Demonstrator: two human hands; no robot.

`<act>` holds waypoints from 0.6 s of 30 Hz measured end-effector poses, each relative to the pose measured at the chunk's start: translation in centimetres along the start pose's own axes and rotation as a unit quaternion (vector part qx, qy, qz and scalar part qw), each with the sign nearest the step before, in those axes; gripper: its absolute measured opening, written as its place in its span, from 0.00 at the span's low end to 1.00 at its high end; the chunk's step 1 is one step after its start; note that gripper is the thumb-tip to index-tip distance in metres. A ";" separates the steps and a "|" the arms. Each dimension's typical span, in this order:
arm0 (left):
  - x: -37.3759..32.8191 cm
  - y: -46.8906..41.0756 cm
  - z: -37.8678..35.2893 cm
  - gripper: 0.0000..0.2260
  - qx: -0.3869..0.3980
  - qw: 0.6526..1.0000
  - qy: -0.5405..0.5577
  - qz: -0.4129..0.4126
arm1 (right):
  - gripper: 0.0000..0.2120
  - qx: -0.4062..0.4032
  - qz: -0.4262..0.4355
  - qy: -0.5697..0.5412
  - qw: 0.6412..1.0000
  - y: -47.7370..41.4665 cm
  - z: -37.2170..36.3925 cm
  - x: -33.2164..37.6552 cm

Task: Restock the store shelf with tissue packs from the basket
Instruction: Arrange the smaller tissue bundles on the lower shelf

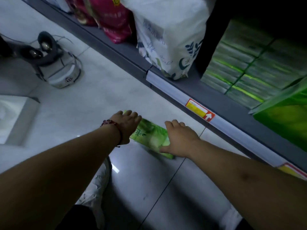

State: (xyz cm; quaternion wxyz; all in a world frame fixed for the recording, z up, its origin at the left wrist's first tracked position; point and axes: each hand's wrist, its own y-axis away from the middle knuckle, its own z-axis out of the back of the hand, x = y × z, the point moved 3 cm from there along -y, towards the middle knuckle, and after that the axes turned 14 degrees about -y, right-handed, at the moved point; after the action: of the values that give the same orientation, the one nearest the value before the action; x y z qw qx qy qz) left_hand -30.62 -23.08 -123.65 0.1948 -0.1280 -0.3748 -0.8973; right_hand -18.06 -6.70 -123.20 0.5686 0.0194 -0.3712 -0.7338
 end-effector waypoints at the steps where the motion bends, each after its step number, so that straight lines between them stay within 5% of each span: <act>1: -0.3 -0.8 -0.7 0.46 0.008 1.000 0.004 -0.005 | 0.49 0.005 -0.010 -0.003 1.000 -0.7 -1.2 -0.4; 5: -1.1 -3.8 -2.9 0.52 0.037 0.999 -0.011 -0.005 | 0.60 0.010 -0.045 -0.007 0.999 -2.9 -5.0 -1.9; 9: -1.8 -5.7 -3.6 0.43 -0.013 0.999 -0.030 0.007 | 0.64 0.002 -0.067 -0.015 0.998 -4.5 -6.8 -2.6; 18: 2.5 -1.1 0.4 0.52 -0.054 0.997 -0.035 0.046 | 0.53 -0.034 0.008 0.011 0.999 -2.5 0.5 -0.1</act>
State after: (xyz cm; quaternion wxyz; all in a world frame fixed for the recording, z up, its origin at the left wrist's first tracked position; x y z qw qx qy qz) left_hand -33.27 -22.71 -123.10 0.2155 -0.1867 -0.3257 -0.9014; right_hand -20.32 -6.16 -124.28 0.5791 0.0050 -0.3404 -0.7408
